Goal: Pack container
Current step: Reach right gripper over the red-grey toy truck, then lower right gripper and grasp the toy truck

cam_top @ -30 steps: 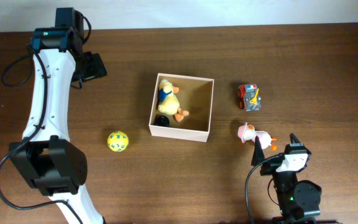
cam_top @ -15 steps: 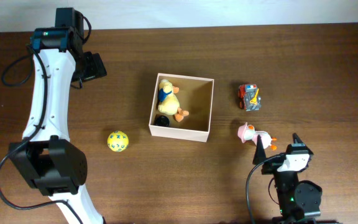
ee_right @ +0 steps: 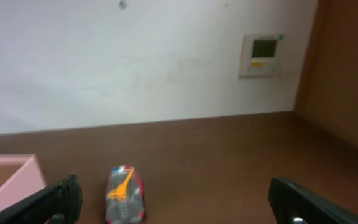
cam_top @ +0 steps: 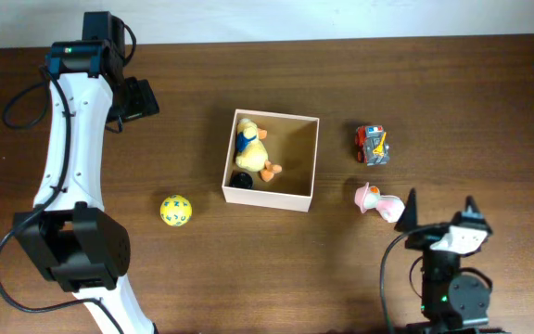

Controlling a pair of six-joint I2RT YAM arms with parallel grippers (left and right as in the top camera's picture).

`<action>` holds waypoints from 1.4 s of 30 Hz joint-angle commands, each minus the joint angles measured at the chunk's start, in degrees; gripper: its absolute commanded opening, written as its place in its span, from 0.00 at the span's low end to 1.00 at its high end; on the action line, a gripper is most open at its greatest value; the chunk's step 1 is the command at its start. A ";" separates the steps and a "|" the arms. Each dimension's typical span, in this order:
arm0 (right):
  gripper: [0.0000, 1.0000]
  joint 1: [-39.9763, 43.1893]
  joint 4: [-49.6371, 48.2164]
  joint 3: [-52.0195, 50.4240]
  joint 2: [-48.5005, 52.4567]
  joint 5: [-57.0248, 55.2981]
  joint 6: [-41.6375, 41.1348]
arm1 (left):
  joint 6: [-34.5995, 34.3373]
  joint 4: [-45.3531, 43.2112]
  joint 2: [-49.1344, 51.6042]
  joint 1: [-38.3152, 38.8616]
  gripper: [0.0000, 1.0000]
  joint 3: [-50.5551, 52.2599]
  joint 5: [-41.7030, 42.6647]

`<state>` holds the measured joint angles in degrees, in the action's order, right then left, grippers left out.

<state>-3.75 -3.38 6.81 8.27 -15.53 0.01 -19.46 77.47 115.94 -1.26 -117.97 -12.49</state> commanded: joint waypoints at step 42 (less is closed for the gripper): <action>0.87 1.14 38.53 76.28 101.53 16.09 5.55 | 0.72 0.17 0.48 -0.02 0.99 -0.31 -0.85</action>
<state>-2.66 34.76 81.97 107.39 -3.55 5.06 -19.29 77.60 115.96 -1.26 -117.97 -12.73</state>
